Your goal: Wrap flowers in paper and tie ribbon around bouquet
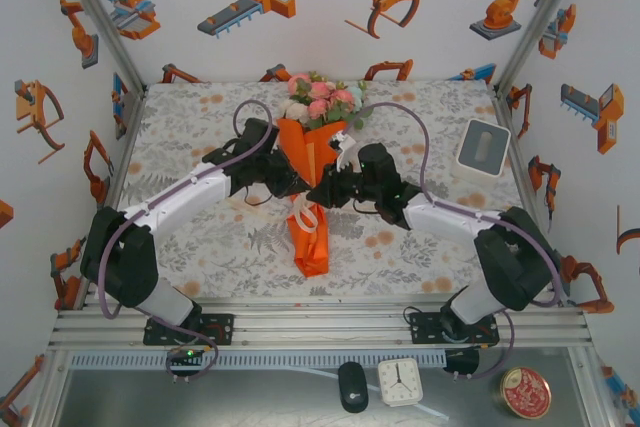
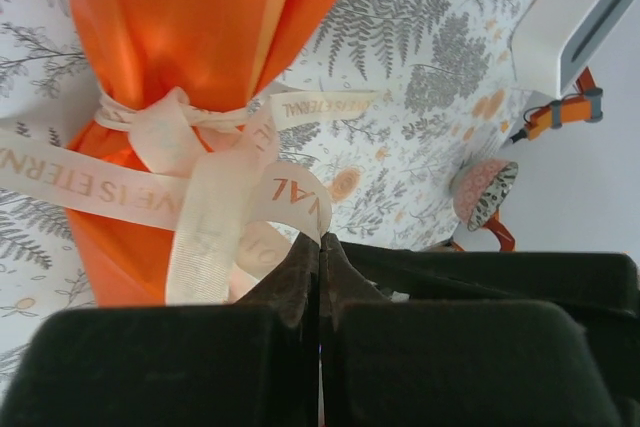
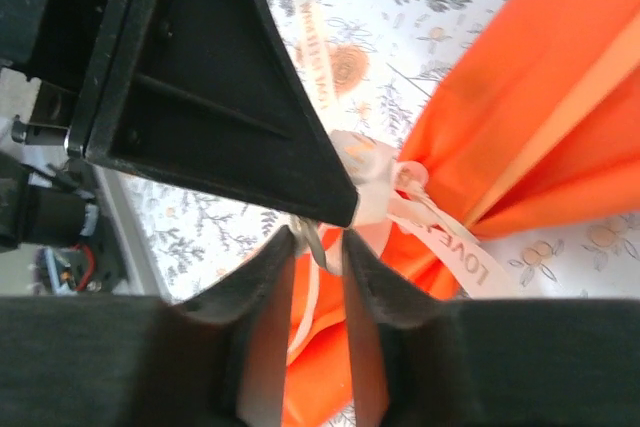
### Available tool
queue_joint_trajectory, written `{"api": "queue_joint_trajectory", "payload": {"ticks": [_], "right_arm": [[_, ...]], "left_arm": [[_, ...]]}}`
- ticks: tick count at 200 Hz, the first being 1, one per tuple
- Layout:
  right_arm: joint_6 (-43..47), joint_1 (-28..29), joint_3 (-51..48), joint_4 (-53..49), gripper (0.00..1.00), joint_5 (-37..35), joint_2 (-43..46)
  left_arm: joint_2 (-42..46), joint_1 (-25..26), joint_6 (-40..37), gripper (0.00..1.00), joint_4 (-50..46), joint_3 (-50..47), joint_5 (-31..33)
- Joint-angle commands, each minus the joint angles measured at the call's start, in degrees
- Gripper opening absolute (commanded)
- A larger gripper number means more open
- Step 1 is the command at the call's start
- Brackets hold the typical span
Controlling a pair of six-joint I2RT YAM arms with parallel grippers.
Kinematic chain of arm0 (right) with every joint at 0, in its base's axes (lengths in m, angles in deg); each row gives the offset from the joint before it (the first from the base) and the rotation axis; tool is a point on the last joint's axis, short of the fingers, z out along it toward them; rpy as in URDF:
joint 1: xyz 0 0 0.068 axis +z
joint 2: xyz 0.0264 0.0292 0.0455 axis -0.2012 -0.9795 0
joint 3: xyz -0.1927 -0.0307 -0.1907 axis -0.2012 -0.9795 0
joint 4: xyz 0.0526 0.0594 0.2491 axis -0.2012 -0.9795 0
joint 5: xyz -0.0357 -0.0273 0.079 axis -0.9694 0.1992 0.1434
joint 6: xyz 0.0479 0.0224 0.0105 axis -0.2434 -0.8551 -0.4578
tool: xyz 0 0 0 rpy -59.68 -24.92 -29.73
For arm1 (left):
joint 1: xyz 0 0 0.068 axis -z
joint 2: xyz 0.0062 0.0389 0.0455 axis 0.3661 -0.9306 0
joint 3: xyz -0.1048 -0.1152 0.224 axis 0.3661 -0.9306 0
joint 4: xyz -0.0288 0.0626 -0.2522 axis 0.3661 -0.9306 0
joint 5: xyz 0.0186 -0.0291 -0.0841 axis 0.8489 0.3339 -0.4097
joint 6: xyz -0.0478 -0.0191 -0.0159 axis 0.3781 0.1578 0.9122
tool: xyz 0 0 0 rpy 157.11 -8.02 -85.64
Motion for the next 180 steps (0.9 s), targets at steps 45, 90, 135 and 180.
{"api": "queue_joint_trajectory", "payload": {"ticks": [45,90,135,180], "right_arm": [[-17.52,13.43,-4.12,-13.8,0.83,-34.81,8.12],[-17.61,15.03,-1.35,-17.59,0.61,-35.77,3.01],[-16.78,15.0,-3.5,-15.58,0.58,-31.79,5.54],[-23.51,14.77,-3.92,-11.83,0.7,-33.46,7.84]], "left_arm": [[0.75,-1.13,1.5,0.0,0.05,-1.8,1.47],[1.43,-1.19,1.4,0.0,-0.37,-1.78,1.97],[3.07,-2.3,0.54,0.0,-0.52,-2.06,2.82],[3.15,-2.66,0.07,0.0,-0.48,-1.75,2.17]]}}
